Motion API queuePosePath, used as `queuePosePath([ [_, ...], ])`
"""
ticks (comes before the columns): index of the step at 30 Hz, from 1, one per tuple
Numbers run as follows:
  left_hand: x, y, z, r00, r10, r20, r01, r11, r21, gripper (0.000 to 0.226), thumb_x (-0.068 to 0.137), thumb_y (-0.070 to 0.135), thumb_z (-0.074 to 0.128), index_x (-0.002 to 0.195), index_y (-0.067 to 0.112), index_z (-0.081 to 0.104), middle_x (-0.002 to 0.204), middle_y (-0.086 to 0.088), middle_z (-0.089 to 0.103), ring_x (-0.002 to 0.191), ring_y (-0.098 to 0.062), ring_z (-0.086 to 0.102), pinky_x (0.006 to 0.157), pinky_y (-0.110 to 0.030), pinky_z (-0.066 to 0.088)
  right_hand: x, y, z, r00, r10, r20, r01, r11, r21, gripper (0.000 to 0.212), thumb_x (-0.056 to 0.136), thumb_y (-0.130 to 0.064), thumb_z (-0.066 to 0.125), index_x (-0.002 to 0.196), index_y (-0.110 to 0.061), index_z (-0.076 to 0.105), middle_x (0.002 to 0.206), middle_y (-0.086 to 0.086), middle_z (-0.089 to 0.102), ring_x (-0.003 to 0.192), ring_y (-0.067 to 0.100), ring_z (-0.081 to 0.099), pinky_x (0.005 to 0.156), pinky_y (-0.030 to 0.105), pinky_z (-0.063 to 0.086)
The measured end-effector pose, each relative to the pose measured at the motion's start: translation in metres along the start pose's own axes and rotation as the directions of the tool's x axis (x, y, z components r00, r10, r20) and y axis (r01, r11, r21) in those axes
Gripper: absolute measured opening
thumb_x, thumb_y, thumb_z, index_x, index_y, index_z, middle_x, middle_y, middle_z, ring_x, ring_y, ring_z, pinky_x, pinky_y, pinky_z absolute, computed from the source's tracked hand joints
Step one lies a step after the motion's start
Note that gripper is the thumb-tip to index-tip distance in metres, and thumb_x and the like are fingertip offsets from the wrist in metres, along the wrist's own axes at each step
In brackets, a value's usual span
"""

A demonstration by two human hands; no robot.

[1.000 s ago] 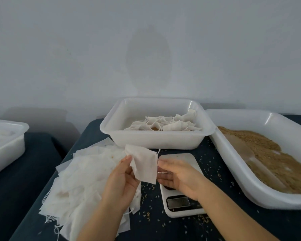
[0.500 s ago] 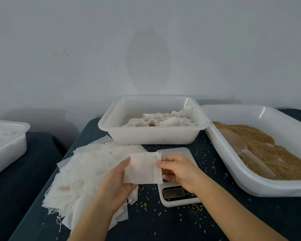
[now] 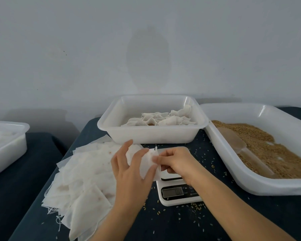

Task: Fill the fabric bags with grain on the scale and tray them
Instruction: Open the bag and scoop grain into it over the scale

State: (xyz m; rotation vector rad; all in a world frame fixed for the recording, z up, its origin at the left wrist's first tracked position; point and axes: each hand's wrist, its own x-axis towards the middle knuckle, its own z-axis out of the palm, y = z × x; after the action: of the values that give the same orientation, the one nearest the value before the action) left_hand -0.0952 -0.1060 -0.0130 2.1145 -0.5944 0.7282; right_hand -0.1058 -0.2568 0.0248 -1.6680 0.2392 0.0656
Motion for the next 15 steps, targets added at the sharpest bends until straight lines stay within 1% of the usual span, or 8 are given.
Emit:
queuePosePath([
  [1,0.000,0.001,0.002,0.999,0.053,-0.010,-0.053,0.999,-0.003,0.040,0.071,0.022,0.079,0.107,0.029,0.063,0.135,-0.002,0.038,0.121,-0.017,0.028,0.093,-0.028,0.035,0.000,0.000,0.000,1.000,-0.005,0.010,0.005,1.000,-0.002,0.018,0.077,-0.023,0.078,0.062,-0.018,0.071,0.060,-0.003,0.066,0.052,0.002,0.058,0.050,0.012,0.044],
  [3,0.002,0.003,0.001,0.993,0.076,0.088,-0.060,0.982,-0.177,0.035,0.075,0.020,0.077,0.103,0.034,0.061,0.127,0.009,0.047,0.118,-0.006,0.038,0.093,-0.016,0.039,-0.001,-0.002,0.000,0.999,0.002,0.037,-0.002,1.000,0.003,0.017,0.078,-0.024,0.078,0.063,-0.018,0.072,0.059,-0.003,0.065,0.052,0.003,0.057,0.050,0.013,0.044],
  [4,0.003,0.004,-0.001,0.986,0.037,0.165,0.012,0.958,-0.287,0.036,0.077,0.019,0.075,0.102,0.040,0.058,0.122,0.016,0.051,0.113,-0.001,0.047,0.089,-0.016,0.044,-0.001,-0.002,0.000,0.998,0.011,0.055,-0.013,1.000,0.022,0.015,0.078,-0.024,0.078,0.065,-0.018,0.072,0.060,-0.003,0.065,0.052,0.003,0.056,0.051,0.014,0.045],
  [6,0.005,0.006,-0.004,0.959,-0.071,0.274,0.187,0.887,-0.423,0.040,0.080,0.017,0.072,0.098,0.048,0.055,0.106,0.016,0.061,0.096,-0.002,0.061,0.076,-0.016,0.051,-0.001,-0.002,-0.001,0.994,0.027,0.103,-0.037,0.995,0.094,0.009,0.079,-0.021,0.077,0.071,-0.018,0.074,0.065,-0.002,0.067,0.055,0.004,0.059,0.053,0.015,0.047],
  [8,0.006,0.005,-0.006,0.940,-0.152,0.307,0.285,0.844,-0.454,0.037,0.084,0.019,0.067,0.095,0.051,0.053,0.090,0.016,0.068,0.079,-0.003,0.066,0.063,-0.012,0.050,-0.001,-0.001,-0.001,0.991,0.035,0.131,-0.050,0.991,0.120,0.002,0.080,-0.020,0.076,0.079,-0.018,0.076,0.073,0.000,0.071,0.062,0.006,0.063,0.057,0.016,0.049],
  [10,0.007,0.003,-0.007,0.930,-0.190,0.316,0.320,0.842,-0.434,0.033,0.086,0.021,0.064,0.092,0.051,0.052,0.086,0.023,0.067,0.071,-0.004,0.066,0.058,-0.012,0.049,0.000,-0.001,0.000,0.993,0.036,0.110,-0.045,0.996,0.080,0.006,0.080,-0.022,0.076,0.085,-0.019,0.076,0.078,0.000,0.073,0.066,0.005,0.064,0.060,0.016,0.049],
  [13,0.011,0.000,-0.008,0.925,-0.167,0.341,0.307,0.856,-0.415,0.027,0.085,0.019,0.065,0.087,0.045,0.059,0.088,0.014,0.068,0.076,-0.002,0.066,0.062,-0.011,0.049,0.004,-0.001,0.000,0.998,0.025,0.051,-0.025,1.000,-0.003,0.009,0.080,-0.024,0.077,0.087,-0.020,0.075,0.074,-0.002,0.072,0.063,0.002,0.063,0.060,0.015,0.049],
  [15,0.015,-0.002,-0.010,0.937,-0.082,0.340,0.204,0.918,-0.341,0.019,0.084,0.022,0.066,0.085,0.041,0.061,0.100,0.017,0.061,0.082,0.003,0.063,0.066,-0.008,0.047,0.005,-0.001,0.001,0.998,0.023,0.049,-0.020,0.997,-0.069,0.004,0.082,-0.023,0.074,0.085,-0.021,0.074,0.071,-0.006,0.072,0.064,0.002,0.065,0.062,0.016,0.051],
])
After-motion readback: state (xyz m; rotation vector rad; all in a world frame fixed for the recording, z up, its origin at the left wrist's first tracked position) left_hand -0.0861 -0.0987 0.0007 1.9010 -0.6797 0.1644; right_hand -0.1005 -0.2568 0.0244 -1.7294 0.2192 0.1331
